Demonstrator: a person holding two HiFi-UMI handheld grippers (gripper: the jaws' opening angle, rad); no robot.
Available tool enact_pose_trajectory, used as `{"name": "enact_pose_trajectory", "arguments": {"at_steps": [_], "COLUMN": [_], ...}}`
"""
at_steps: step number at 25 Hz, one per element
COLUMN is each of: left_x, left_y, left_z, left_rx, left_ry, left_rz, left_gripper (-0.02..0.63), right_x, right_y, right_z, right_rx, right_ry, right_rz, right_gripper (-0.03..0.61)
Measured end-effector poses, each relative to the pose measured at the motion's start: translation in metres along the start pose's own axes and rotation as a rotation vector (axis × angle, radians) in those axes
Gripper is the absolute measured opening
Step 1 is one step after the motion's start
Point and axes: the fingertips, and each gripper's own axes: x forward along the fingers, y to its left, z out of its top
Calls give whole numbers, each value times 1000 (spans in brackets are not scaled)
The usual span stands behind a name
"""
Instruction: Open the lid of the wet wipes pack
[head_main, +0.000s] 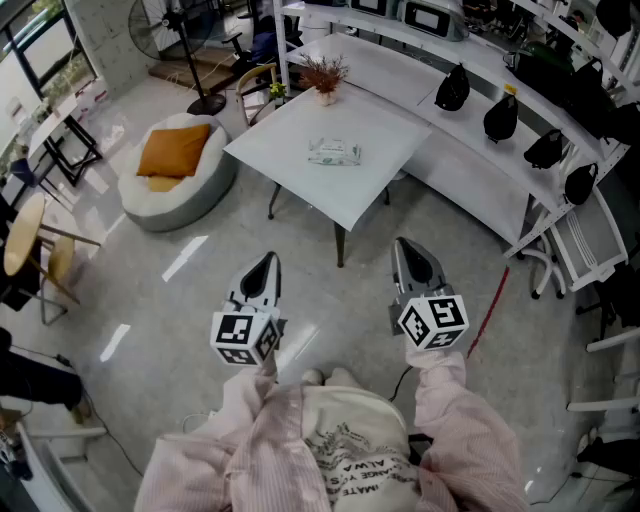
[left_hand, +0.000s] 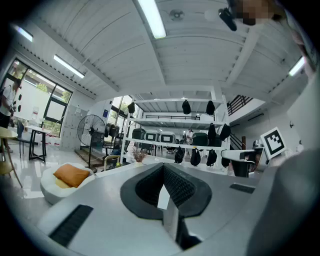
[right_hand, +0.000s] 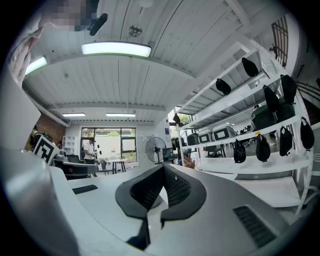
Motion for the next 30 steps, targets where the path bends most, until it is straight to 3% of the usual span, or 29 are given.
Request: {"name": "enact_pose_trajectory", "arguments": {"at_steps": [17,20,30], "left_x": [-1,-4,4], "left_y": [-28,-31,-30], "left_z": [-22,-28,-26], "left_rx": [-57,-75,-66], "left_ry": [14,19,37], "left_rz": [90,108,79], "left_gripper": [0,0,0], "right_x": [-8,-7,-2], "right_y": [-35,-38,-44], "right_z": [-4,-12,-21], "right_rx": [17,26,64], "right_ry": [-34,-21,-12], "right_rz": [114,123,94], "right_gripper": [3,83,141]}}
